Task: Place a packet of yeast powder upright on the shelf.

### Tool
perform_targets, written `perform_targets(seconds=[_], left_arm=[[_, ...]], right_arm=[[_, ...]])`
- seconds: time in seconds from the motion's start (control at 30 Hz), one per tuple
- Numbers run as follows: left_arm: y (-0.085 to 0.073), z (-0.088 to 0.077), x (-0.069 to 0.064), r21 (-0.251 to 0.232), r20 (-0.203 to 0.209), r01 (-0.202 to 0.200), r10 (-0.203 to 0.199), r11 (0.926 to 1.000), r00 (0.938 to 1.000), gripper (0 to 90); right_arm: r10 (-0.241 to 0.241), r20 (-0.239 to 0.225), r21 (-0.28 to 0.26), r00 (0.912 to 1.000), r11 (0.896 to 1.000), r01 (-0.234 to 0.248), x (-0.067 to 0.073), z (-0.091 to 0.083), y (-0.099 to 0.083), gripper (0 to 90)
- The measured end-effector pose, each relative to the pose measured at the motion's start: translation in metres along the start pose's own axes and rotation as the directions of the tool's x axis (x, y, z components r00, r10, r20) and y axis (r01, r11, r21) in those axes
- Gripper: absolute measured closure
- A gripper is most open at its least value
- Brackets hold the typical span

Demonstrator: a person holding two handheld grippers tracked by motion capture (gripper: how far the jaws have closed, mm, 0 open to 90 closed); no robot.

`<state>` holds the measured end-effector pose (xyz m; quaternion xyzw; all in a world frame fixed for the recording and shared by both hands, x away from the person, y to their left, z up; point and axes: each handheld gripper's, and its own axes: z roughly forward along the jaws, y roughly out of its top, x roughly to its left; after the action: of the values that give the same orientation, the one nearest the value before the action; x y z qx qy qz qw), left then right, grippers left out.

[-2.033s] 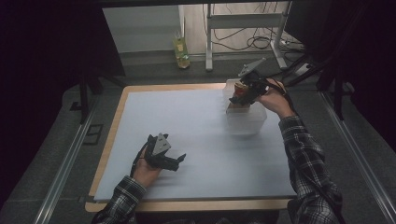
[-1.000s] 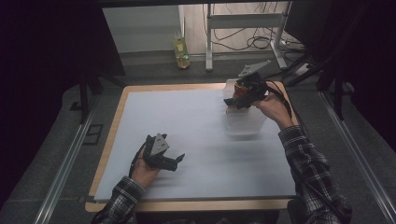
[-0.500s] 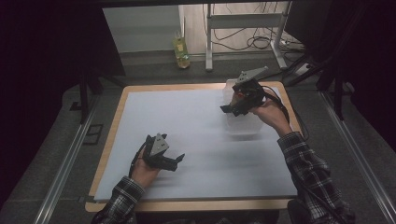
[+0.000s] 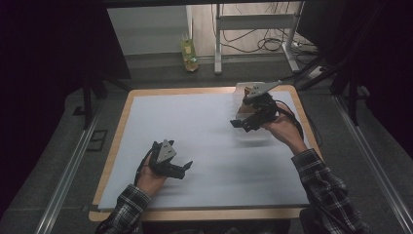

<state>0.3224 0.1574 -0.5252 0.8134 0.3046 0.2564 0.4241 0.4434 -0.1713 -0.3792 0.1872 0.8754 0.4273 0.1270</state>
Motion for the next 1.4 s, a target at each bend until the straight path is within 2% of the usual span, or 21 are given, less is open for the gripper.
perform_targets(seconds=[0.5,0.7,0.9,0.93,1.3,1.33,1.4], left_arm=[[0.0,0.002,-0.001,0.007,0.016,-0.005,0.004,1.0,0.9999,0.0],[-0.001,0.002,-0.001,0.006,0.024,-0.009,0.008,0.9999,0.9997,0.0],[-0.001,0.003,-0.001,-0.006,0.033,0.002,-0.002,1.0,0.9995,0.0],[-0.001,0.002,0.001,-0.012,0.051,0.012,-0.012,0.9999,0.9986,0.0],[-0.002,0.001,0.003,-0.02,0.043,0.01,-0.009,0.9997,0.999,0.0],[-0.003,0.001,0.004,-0.035,0.052,0.018,-0.017,0.9992,0.9985,0.1],[-0.004,0.002,0.005,-0.026,0.054,0.024,-0.022,0.9994,0.9983,0.1]], right_arm=[[-0.006,-0.001,-0.015,1.0,1.0,0.006,0.018,-0.005,-0.028,0.5],[-0.042,-0.001,0.007,0.9991,0.999,0.042,0.025,-0.004,-0.042,0.6],[-0.031,-0.001,-0.024,0.9995,0.999,0.031,0.03,-0.005,-0.057,0.5],[-0.027,-0.002,-0.028,0.9996,0.999,0.027,0.031,-0.005,-0.059,0.6],[-0.008,0.011,-0.043,0.9999,0.999,0.008,0.036,-0.005,-0.08,0.6],[0.011,0.006,-0.065,0.9999,0.998,-0.011,0.038,-0.004,-0.087,0.5],[0.022,0.005,-0.074,0.9998,0.997,-0.021,0.039,-0.003,-0.091,0.6]])
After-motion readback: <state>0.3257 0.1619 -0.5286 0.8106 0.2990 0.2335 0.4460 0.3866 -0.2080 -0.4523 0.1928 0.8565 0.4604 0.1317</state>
